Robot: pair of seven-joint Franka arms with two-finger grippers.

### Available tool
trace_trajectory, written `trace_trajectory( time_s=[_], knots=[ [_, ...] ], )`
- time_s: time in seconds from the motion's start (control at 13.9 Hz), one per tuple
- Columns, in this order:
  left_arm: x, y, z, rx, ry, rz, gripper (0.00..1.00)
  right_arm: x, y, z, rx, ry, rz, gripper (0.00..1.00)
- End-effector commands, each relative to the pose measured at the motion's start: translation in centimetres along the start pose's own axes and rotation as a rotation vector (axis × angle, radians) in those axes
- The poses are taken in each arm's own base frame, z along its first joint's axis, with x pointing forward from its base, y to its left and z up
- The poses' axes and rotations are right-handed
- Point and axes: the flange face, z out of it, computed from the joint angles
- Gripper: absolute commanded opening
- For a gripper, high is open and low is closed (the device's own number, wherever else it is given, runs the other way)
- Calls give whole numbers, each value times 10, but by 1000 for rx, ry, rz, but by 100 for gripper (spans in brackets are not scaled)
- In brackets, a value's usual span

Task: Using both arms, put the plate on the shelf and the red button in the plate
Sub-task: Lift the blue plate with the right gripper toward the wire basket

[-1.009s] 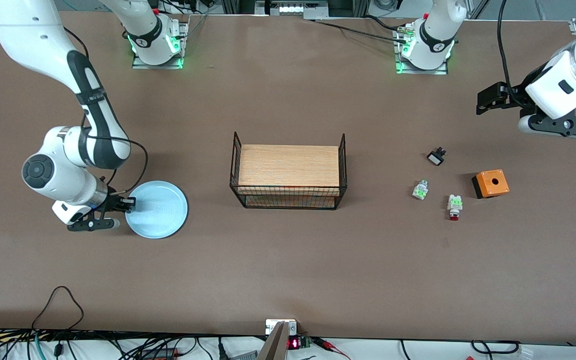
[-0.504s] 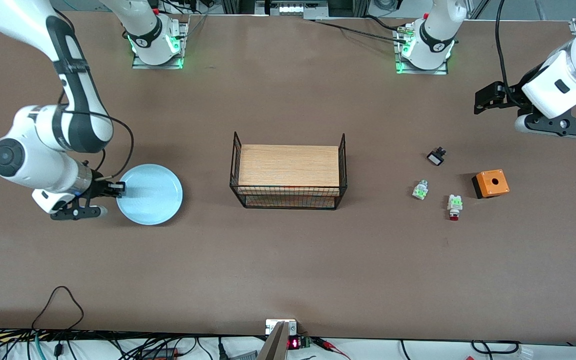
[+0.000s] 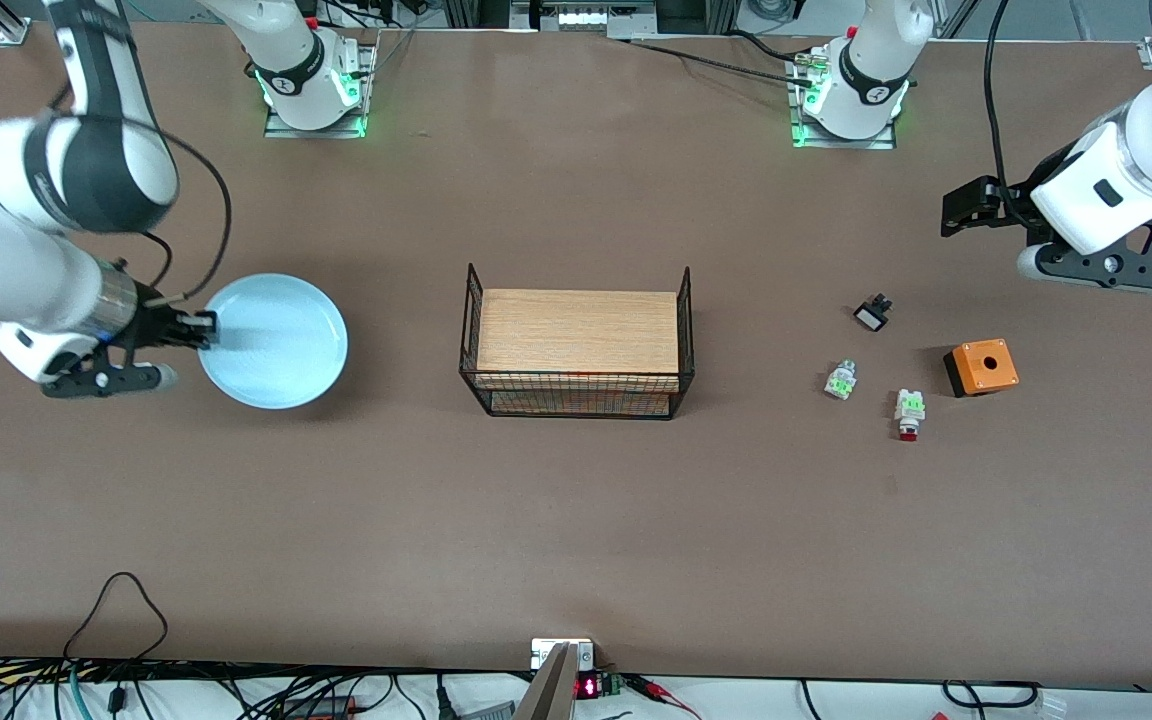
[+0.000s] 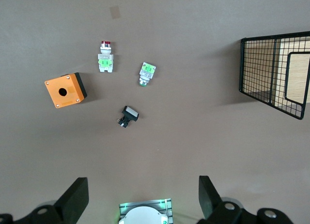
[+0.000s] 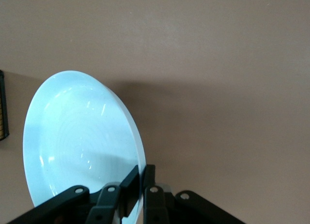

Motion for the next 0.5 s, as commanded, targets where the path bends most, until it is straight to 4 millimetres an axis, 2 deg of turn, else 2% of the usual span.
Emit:
trace_trajectory(
  time_s=[0.0, 0.22, 0.43],
  knots=[
    [-1, -2, -8, 4, 11, -9, 100, -8, -2, -49, -25, -26, 9, 1],
    [-2, -5, -9, 2, 13, -17, 100, -23, -3, -89, -21, -59, 13, 1],
    [-3, -3, -12, 8, 24, -14, 100, -32, -11, -105, -13, -67, 41, 1]
  ],
)
